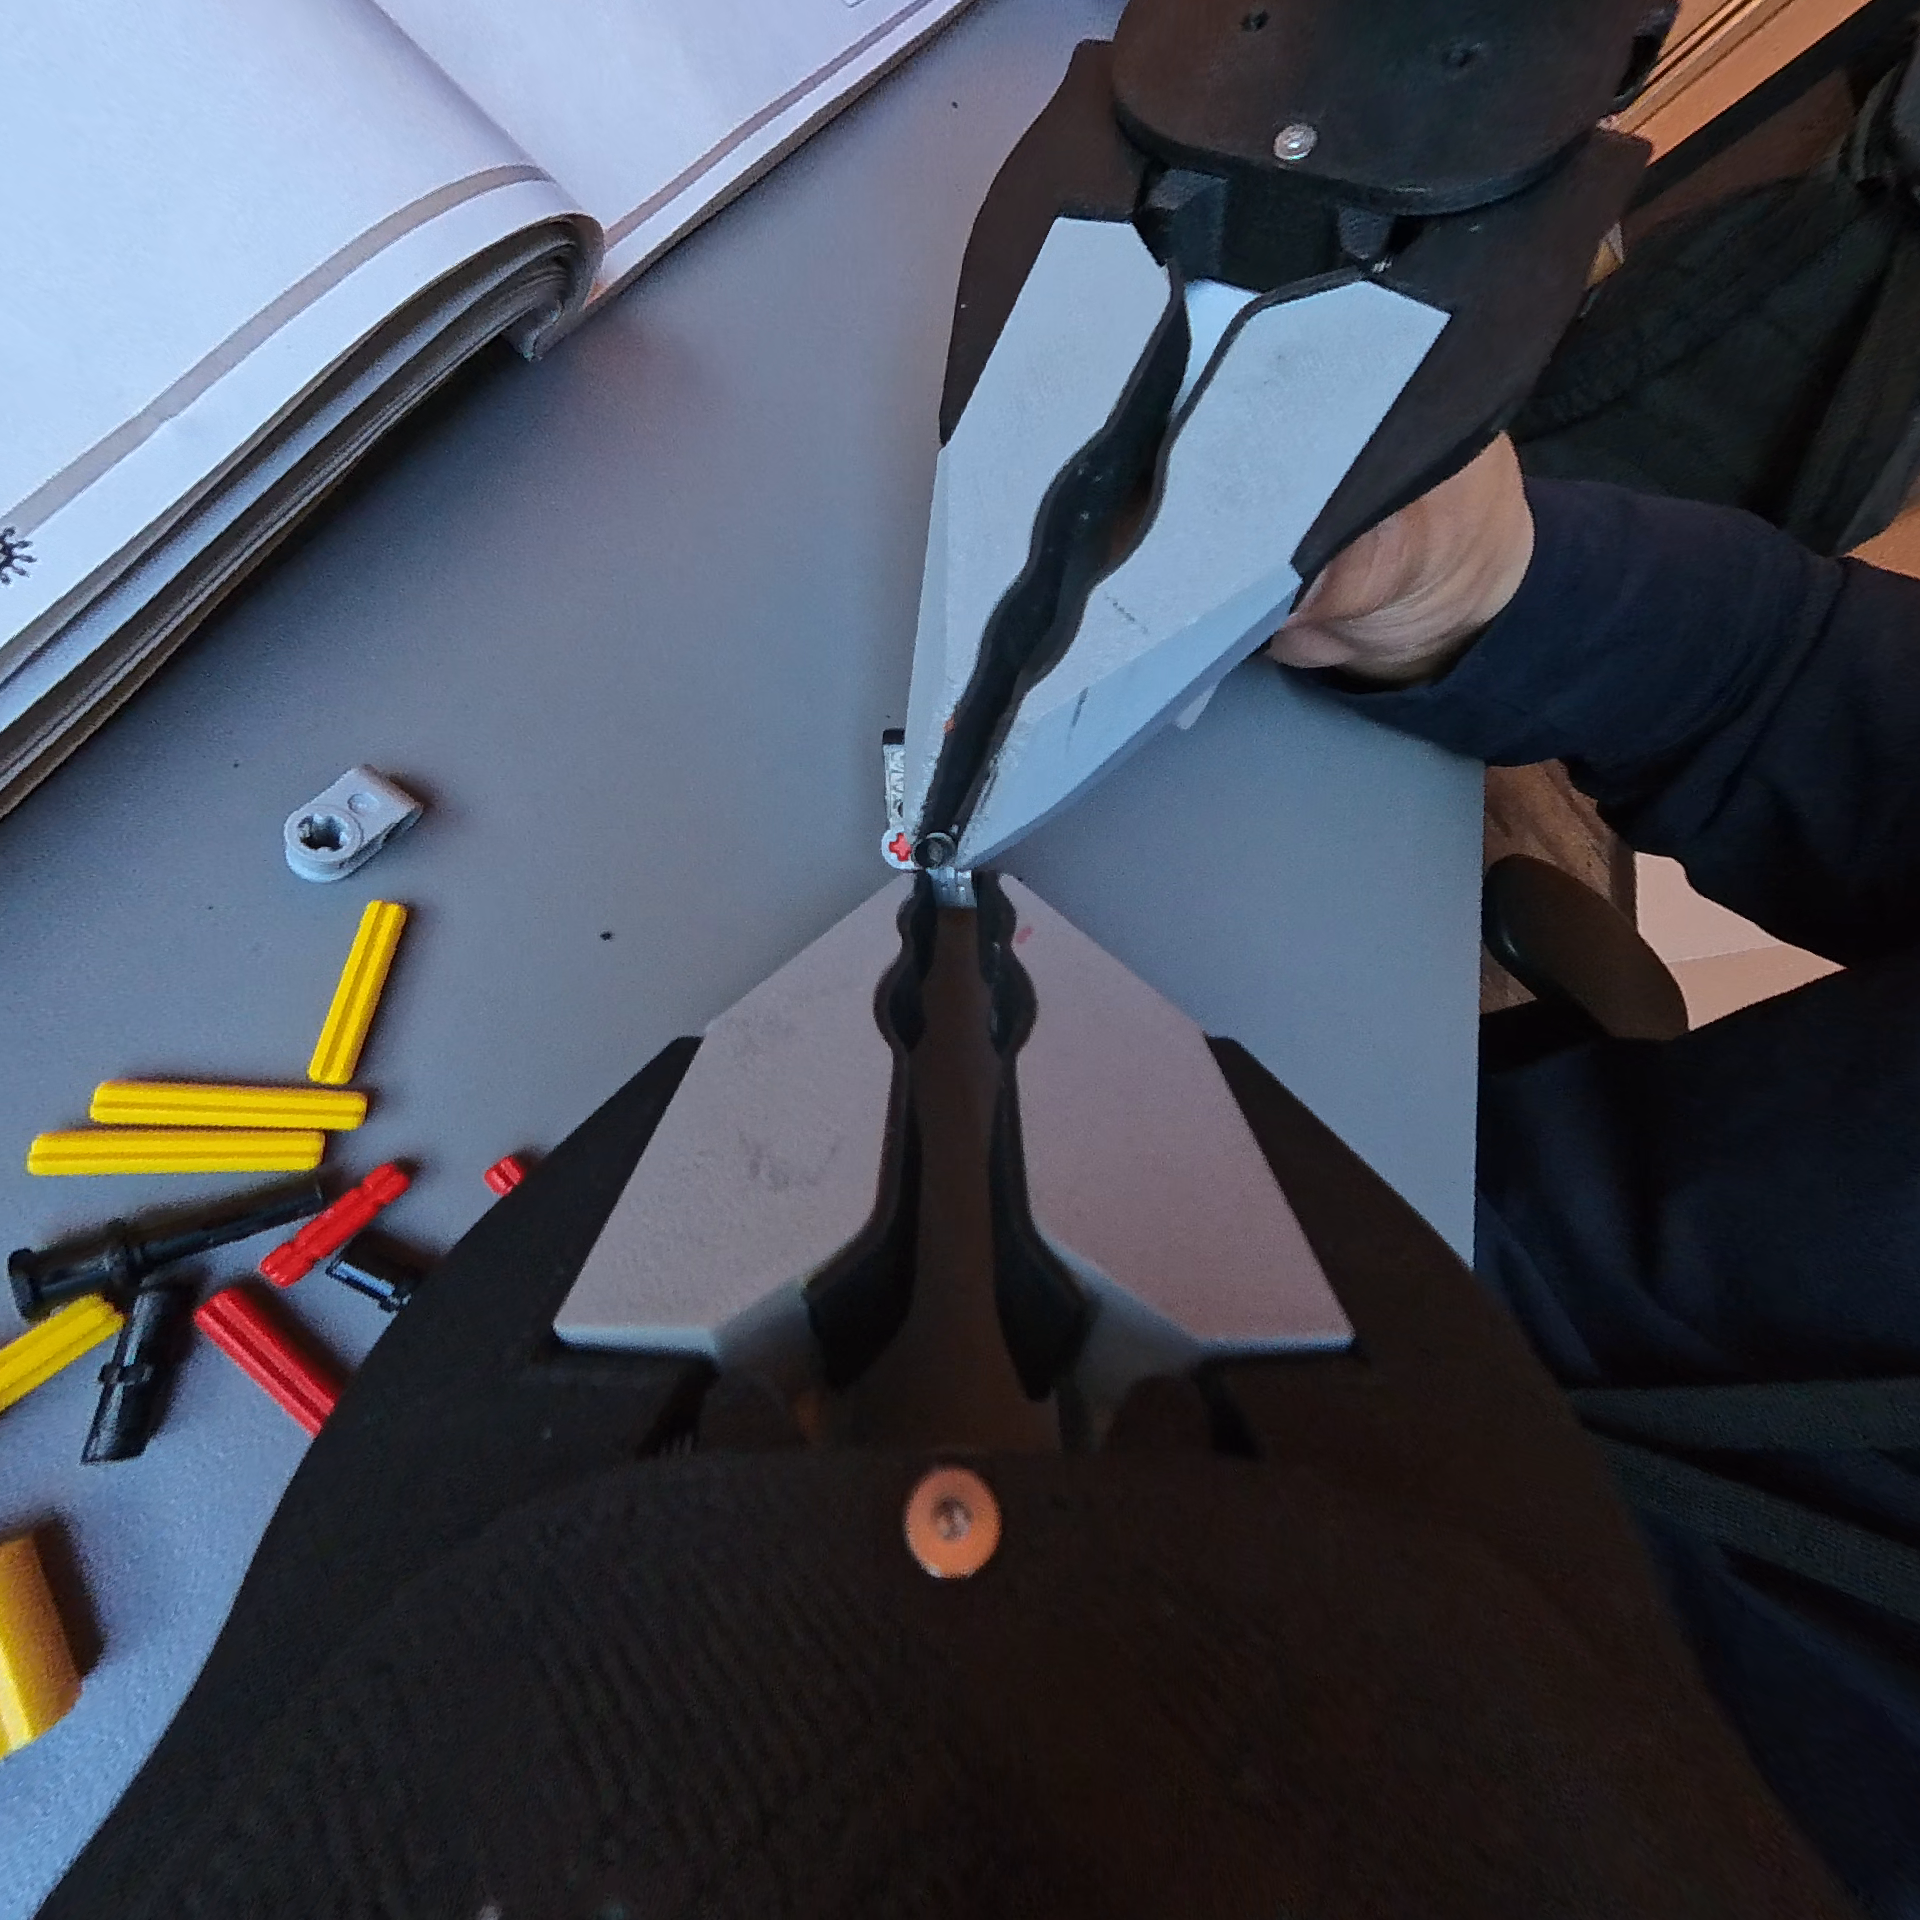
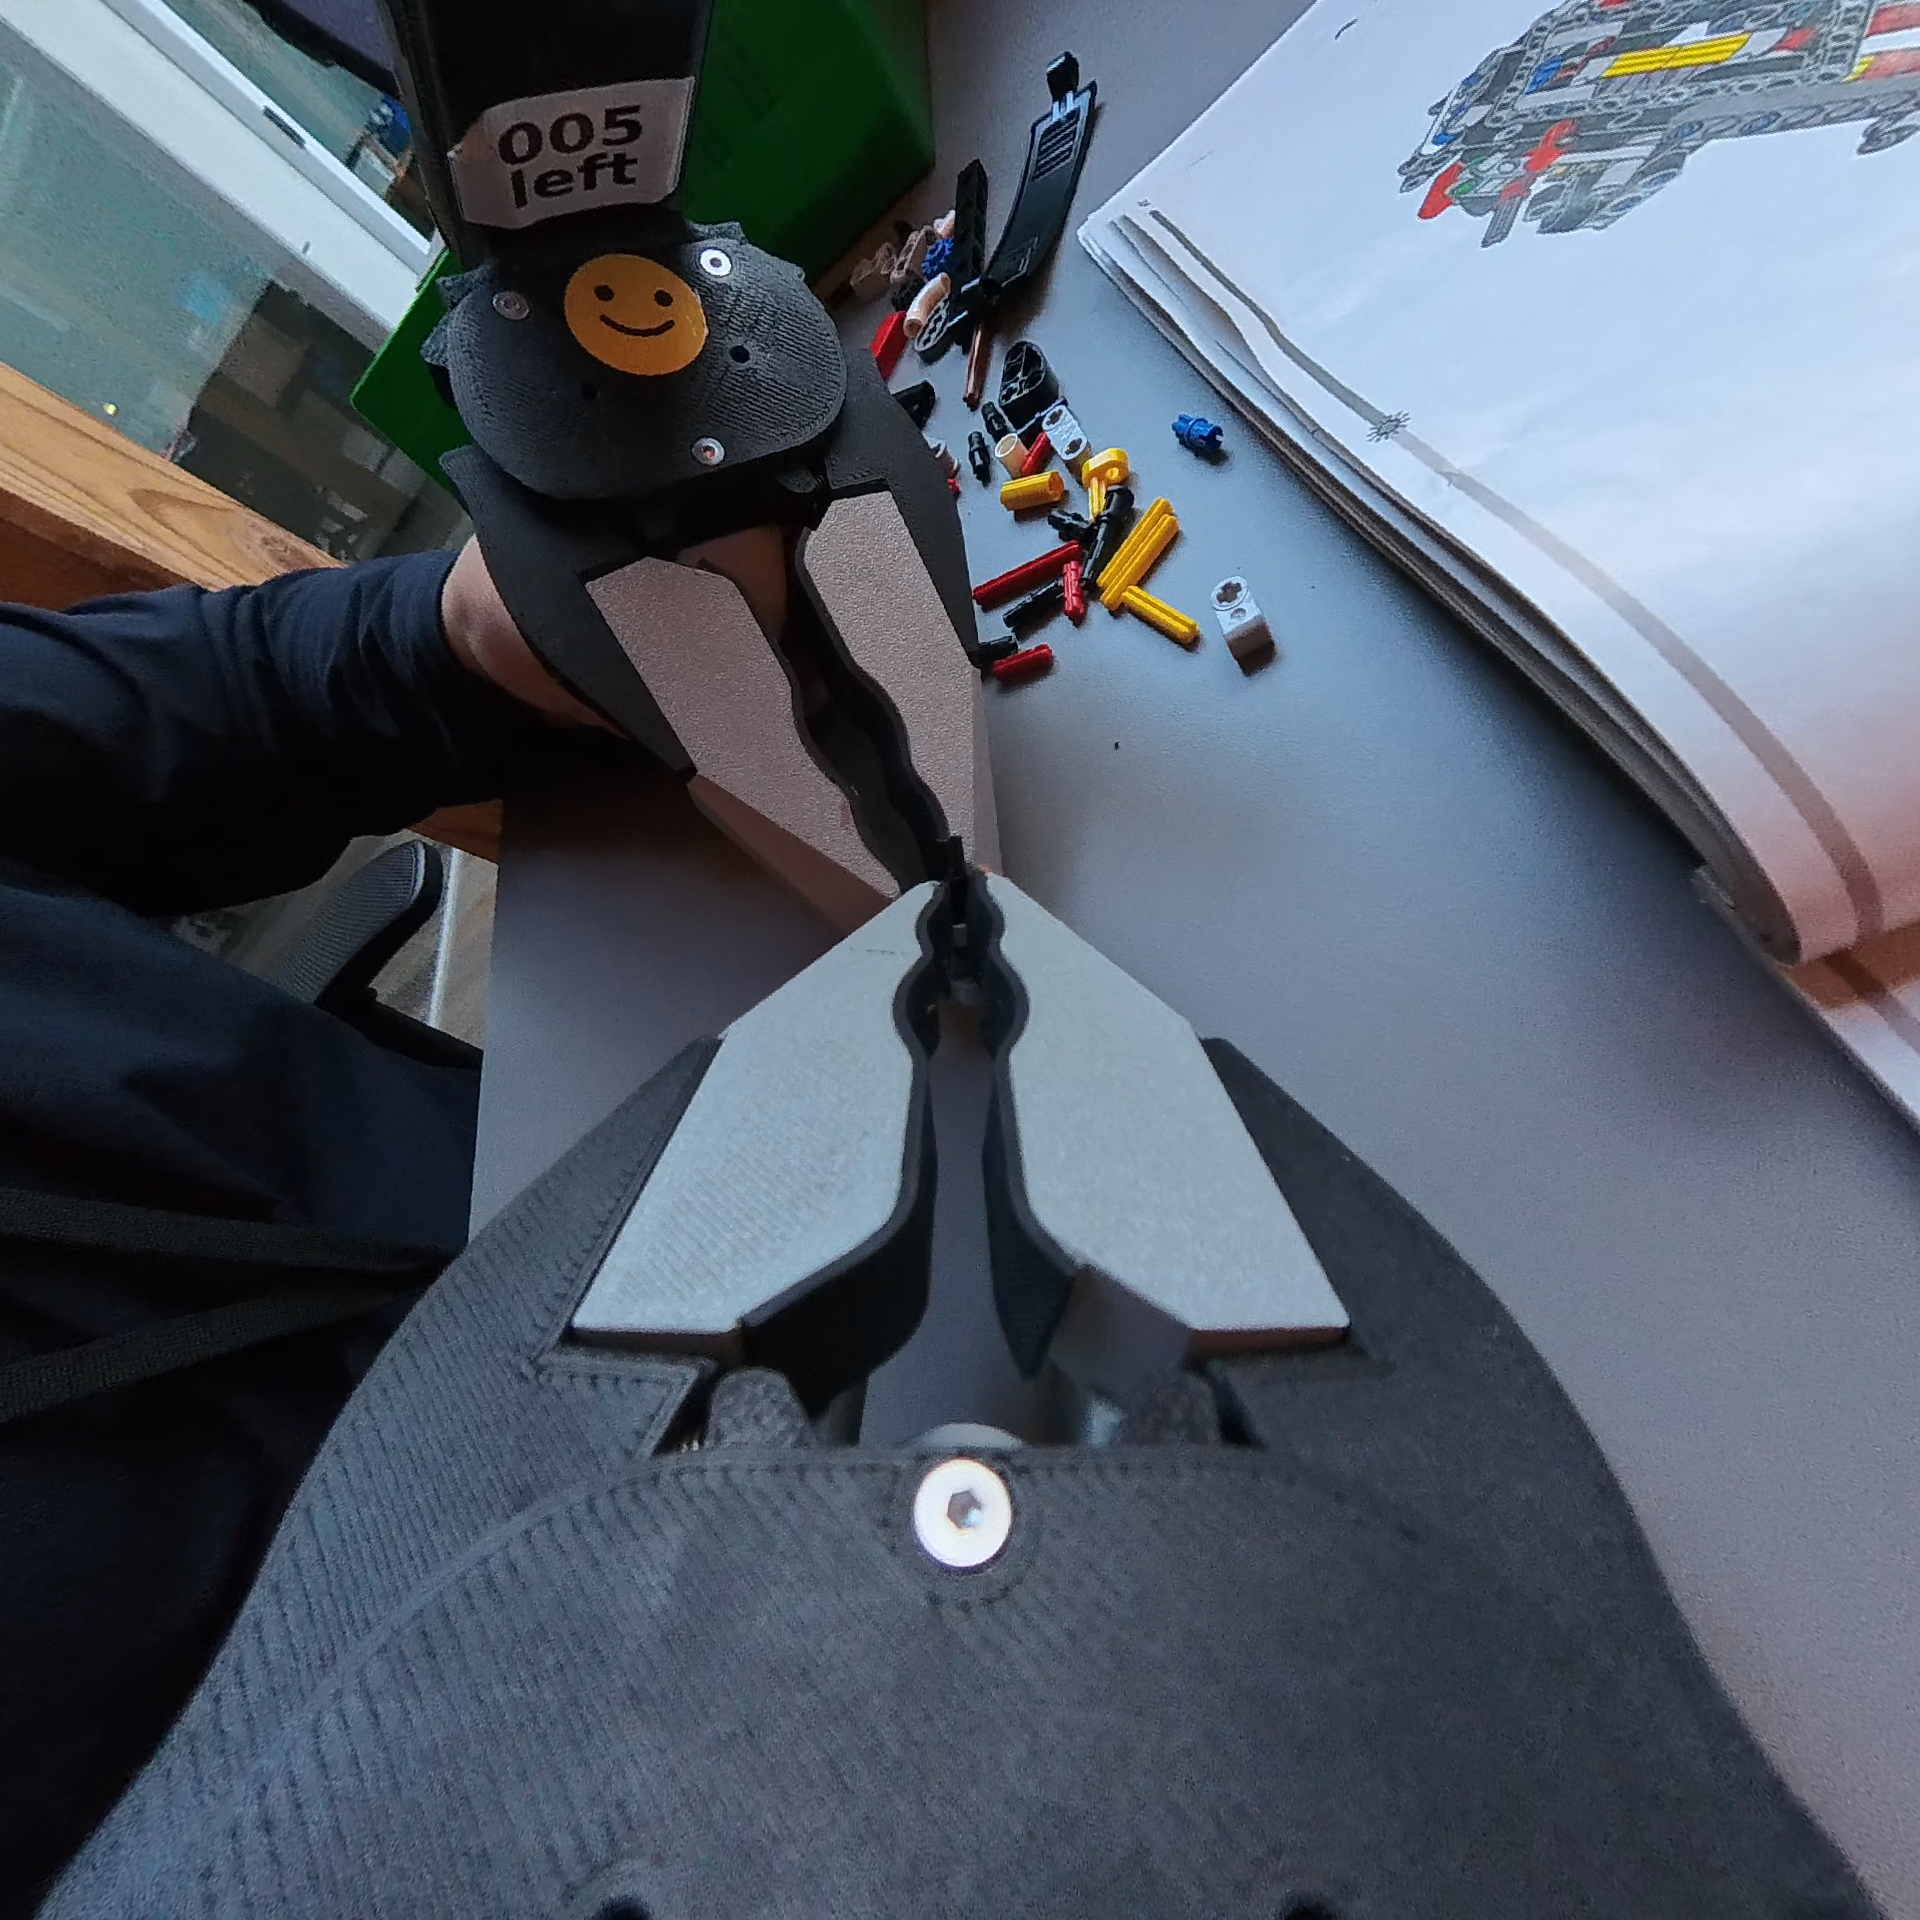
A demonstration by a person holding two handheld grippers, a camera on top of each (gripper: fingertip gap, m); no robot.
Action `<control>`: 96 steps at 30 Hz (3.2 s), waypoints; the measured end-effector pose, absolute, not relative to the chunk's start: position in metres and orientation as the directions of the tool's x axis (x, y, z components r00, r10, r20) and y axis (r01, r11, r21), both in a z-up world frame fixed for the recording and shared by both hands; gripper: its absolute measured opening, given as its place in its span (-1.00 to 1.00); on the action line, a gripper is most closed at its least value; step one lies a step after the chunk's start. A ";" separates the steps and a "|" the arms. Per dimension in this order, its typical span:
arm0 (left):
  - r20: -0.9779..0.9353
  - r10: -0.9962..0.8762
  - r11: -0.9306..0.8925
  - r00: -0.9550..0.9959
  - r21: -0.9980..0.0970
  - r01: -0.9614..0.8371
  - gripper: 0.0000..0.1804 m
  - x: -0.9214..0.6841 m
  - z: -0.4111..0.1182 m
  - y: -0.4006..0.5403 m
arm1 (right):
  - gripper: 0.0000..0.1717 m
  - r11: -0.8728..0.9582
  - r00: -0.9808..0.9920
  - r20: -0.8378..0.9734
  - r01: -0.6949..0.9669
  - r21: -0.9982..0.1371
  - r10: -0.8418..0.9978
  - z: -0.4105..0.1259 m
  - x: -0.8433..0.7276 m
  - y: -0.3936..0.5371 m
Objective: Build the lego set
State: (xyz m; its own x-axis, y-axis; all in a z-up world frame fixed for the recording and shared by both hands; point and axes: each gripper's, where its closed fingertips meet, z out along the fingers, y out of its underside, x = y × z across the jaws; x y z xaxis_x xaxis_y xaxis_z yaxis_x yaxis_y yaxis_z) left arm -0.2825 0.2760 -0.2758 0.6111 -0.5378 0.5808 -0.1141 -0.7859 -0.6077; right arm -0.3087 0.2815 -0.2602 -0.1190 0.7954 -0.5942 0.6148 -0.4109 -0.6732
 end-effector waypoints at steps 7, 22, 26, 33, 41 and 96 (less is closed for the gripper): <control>0.583 -0.539 -0.783 0.608 -0.614 -0.105 -0.93 -0.282 -0.274 0.277 | -1.00 -0.436 -0.119 -0.617 0.604 -0.667 0.778 -0.258 -0.309 0.283; 0.617 -0.548 -0.771 0.564 -0.635 -0.053 -0.93 -0.284 -0.263 0.277 | -1.00 -0.457 -0.174 -0.628 0.544 -0.704 0.759 -0.246 -0.311 0.282; 0.557 -0.580 -0.756 0.595 -0.640 -0.138 -0.93 -0.285 -0.270 0.272 | -1.00 -0.485 -0.245 -0.640 0.476 -0.734 0.728 -0.229 -0.308 0.280; 0.611 -0.632 -0.725 0.477 -0.683 -0.086 -0.93 -0.275 -0.242 0.262 | -0.83 -0.389 -0.312 -0.511 0.376 -0.841 0.801 -0.205 -0.296 0.286; 0.813 -0.562 -0.809 0.152 -0.579 0.106 -0.93 -0.280 -0.206 0.254 | -0.73 -0.050 -0.362 -0.170 0.319 -0.947 0.917 -0.192 -0.280 0.275; 0.864 -0.492 -0.865 0.105 -0.471 -0.175 -0.93 -0.250 -0.235 0.211 | -0.86 0.322 -0.577 0.066 0.356 -0.877 0.814 -0.230 -0.268 0.219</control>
